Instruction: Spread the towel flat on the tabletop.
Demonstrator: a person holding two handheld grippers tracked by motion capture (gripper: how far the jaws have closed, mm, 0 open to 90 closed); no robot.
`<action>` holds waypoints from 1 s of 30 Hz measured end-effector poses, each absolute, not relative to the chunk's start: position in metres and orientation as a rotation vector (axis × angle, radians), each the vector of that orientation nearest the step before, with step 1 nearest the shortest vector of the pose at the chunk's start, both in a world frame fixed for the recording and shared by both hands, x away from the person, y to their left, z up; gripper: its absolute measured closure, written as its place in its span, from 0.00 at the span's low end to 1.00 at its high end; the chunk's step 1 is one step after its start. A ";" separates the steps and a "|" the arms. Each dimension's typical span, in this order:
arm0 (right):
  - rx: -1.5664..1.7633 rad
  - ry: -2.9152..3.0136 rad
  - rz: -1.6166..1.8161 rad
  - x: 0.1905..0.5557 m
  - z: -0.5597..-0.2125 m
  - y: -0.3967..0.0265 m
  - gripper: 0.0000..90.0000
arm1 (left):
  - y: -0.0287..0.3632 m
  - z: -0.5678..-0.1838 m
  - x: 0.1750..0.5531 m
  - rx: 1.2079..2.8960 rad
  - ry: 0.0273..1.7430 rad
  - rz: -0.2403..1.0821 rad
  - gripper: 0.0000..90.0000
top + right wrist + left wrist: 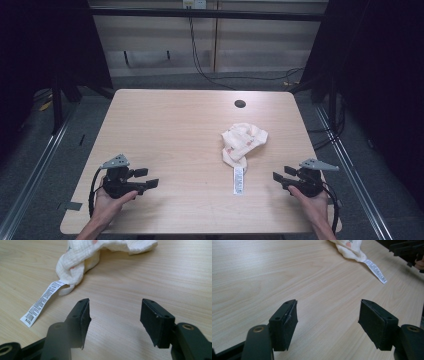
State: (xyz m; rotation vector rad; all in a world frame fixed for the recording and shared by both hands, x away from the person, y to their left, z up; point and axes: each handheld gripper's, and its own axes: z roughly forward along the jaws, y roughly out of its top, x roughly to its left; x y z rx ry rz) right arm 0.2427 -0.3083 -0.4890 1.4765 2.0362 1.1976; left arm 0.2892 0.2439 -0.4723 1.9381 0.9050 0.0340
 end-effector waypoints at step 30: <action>1.332 2.222 1.189 0.266 -0.459 -0.289 0.50 | 0.242 -0.469 0.282 1.969 0.873 0.065 0.39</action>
